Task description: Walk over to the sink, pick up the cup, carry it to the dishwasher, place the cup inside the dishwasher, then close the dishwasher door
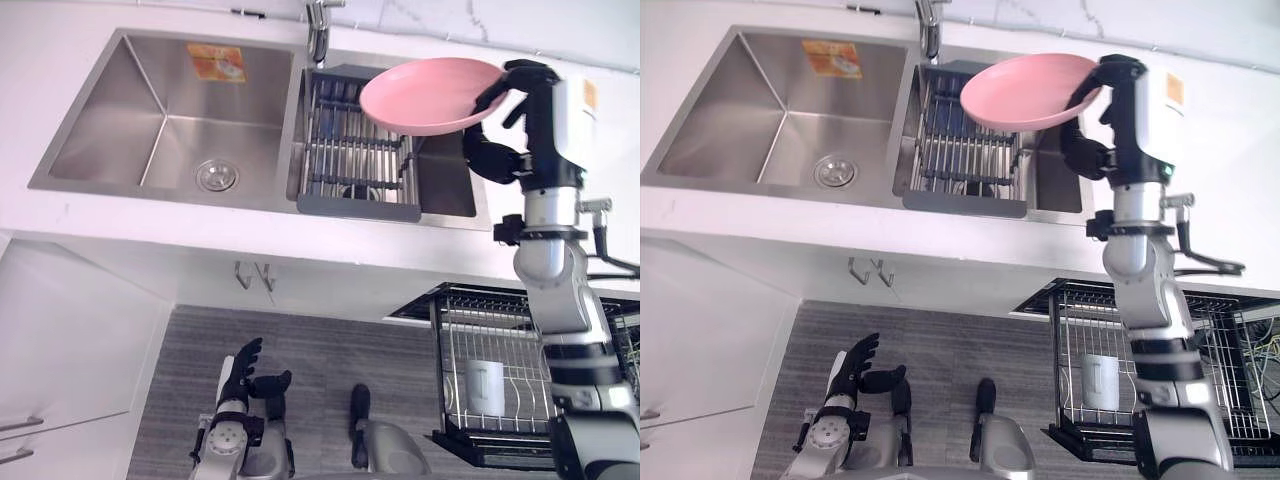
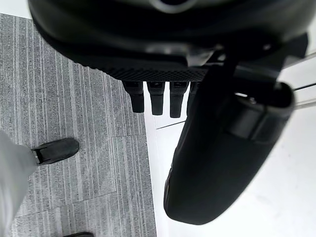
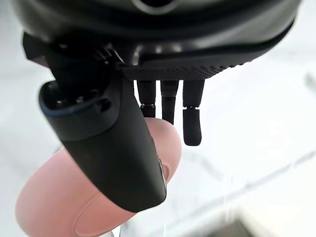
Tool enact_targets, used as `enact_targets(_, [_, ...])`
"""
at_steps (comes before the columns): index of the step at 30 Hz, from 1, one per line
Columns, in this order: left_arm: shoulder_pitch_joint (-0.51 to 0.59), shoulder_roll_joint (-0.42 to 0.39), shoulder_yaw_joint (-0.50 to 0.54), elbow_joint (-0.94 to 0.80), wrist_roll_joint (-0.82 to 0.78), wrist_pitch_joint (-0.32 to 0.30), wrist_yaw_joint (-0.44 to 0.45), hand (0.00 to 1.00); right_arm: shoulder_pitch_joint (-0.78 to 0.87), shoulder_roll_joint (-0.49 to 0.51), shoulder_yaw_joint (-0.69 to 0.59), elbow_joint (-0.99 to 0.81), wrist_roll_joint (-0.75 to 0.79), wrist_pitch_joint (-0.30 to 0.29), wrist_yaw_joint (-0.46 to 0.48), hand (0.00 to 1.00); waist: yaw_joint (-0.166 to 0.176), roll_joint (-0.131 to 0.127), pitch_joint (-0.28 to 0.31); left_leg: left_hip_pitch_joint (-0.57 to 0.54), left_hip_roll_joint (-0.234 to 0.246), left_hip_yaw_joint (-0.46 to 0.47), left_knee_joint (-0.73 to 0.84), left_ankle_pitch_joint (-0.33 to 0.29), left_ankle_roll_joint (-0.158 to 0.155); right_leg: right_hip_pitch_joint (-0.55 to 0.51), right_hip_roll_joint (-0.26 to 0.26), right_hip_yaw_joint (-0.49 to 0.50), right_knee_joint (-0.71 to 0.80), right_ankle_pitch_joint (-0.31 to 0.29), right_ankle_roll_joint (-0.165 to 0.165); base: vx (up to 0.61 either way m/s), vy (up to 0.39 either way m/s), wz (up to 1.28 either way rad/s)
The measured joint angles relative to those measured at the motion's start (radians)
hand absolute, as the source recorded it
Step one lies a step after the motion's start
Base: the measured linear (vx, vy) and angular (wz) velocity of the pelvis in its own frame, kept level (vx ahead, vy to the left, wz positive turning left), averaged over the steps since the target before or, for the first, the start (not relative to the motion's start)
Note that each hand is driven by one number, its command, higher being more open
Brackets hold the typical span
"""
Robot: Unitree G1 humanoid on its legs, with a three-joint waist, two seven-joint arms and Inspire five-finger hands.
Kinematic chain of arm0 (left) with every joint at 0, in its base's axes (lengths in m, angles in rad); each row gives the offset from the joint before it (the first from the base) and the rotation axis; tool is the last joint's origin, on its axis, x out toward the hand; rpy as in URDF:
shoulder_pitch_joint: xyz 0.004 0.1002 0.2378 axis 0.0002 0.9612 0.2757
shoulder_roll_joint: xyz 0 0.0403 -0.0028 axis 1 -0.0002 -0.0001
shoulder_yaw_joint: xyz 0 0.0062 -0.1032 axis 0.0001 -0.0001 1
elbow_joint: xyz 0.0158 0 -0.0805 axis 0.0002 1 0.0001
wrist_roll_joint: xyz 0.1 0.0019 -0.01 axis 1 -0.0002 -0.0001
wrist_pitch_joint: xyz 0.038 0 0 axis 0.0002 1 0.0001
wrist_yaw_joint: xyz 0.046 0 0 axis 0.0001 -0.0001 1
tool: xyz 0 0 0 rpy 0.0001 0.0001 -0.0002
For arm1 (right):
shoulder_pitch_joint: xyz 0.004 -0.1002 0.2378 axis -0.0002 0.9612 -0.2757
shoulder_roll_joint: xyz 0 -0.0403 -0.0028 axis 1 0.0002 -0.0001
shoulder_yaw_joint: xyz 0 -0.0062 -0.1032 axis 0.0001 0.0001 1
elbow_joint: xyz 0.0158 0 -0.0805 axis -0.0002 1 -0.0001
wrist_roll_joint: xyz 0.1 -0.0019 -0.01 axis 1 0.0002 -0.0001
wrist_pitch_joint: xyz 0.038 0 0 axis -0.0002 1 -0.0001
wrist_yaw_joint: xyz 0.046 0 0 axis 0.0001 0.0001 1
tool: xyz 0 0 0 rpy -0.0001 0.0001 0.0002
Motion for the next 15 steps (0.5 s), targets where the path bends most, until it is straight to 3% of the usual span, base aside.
enact_targets(8, [0.042,-0.005,0.000,0.053,0.017,0.010,-0.001,0.90,0.199,0.078,-0.180,-0.066,0.004,0.000,-0.054,0.30,-0.058,0.004,-0.056,0.064,0.002,0.111,0.015,-0.047,-0.007,0.000,0.015,0.114,0.015,-0.001,0.002,0.02,0.016,-0.46])
enact_targets(15, [0.048,-0.032,-0.003,0.087,0.017,0.009,-0.003,0.90,0.348,0.124,-0.201,-0.067,0.011,0.017,-0.050,0.30,-0.116,0.047,-0.082,0.064,0.011,0.253,0.109,-0.125,-0.002,-0.051,0.035,0.263,0.041,0.008,0.017,0.01,0.024,-0.62])
